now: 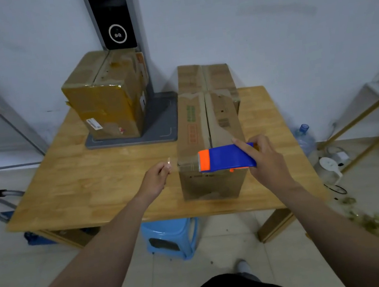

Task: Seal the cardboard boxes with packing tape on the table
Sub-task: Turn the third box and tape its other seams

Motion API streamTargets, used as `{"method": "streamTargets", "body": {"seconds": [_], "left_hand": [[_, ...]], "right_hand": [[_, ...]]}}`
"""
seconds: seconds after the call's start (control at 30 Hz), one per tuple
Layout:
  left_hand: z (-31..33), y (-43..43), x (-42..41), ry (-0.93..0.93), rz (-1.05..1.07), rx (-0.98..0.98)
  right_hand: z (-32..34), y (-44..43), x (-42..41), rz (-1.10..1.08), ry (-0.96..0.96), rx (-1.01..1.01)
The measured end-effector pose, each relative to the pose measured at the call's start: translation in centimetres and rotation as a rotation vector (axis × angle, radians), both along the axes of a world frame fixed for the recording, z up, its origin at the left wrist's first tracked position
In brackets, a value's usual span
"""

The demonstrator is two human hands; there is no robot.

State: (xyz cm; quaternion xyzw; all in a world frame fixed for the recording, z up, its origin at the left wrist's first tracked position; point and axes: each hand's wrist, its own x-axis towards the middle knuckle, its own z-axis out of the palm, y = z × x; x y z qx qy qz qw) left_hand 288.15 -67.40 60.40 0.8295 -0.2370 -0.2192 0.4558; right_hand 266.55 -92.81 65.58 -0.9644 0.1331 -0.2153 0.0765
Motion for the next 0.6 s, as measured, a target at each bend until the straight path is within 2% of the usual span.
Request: {"method": "streamTargets", "body": {"seconds": [0.37,0.6], "left_hand": [[-3.1,-1.2,2.0,0.060,0.067,0.016],[-4.1,-2.4,2.0,0.109,0.030,-0.001]], "right_hand": [[-0.6,0.2,1.8,-0.020,0.087,-0.079],[-1.4,-0.3,3.0,-0.064,0.154,-0.077]]}}
